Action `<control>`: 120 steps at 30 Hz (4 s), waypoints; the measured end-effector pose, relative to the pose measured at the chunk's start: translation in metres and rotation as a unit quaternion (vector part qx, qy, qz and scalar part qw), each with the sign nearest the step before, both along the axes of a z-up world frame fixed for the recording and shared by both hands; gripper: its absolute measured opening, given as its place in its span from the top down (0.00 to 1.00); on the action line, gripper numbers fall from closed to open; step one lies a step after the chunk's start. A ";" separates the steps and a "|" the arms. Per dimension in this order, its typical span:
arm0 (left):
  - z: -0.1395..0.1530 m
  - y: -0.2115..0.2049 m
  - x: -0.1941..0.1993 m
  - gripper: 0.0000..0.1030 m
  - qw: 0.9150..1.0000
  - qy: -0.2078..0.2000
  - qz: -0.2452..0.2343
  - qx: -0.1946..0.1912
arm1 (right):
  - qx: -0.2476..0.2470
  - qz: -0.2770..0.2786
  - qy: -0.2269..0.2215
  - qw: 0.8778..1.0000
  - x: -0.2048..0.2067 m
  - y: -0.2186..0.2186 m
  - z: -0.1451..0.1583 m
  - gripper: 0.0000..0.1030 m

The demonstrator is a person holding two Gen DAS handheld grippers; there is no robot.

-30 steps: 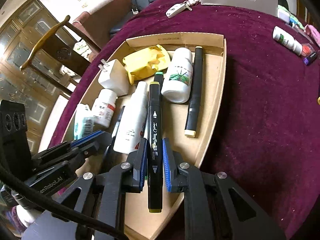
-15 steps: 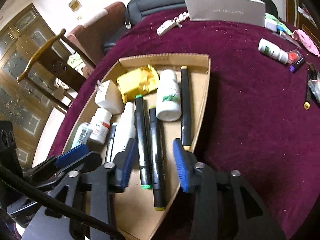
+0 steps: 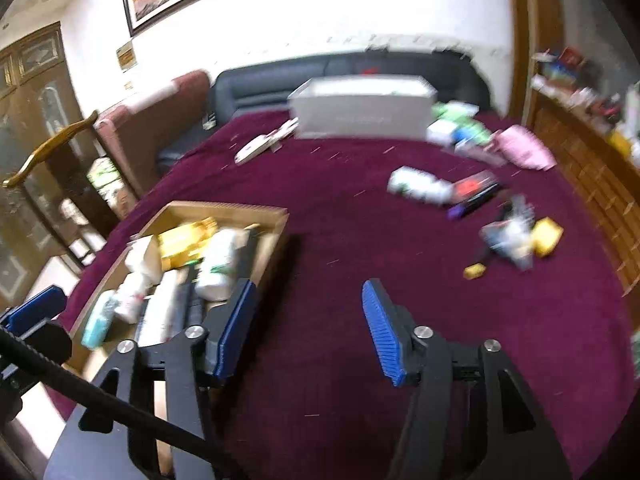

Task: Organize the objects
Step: 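Grasp the black-and-silver snack packet with the right gripper, then grasp the yellow-capped black marker with the left gripper while the right gripper holds the packet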

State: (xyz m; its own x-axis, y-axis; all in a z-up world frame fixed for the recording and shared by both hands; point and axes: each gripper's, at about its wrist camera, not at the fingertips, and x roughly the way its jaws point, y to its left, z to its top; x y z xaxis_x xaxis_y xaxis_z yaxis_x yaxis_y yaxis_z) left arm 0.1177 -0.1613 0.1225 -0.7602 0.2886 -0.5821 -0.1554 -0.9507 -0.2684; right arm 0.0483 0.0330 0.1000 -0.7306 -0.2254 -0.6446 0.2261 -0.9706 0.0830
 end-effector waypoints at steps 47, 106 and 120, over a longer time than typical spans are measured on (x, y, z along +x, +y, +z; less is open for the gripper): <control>-0.121 0.186 -0.104 0.02 0.972 -0.140 -0.081 -0.171 | -0.122 -0.150 -0.208 0.959 -0.197 0.200 -0.074 0.31; -0.116 0.297 -0.235 0.38 0.966 -0.090 -0.150 -0.188 | -0.282 -0.108 -0.116 0.946 -0.043 0.258 -0.101 0.54; -0.094 0.246 -0.182 0.89 0.972 -0.117 -0.170 -0.113 | -0.227 -0.113 -0.100 0.962 -0.044 0.246 -0.098 0.54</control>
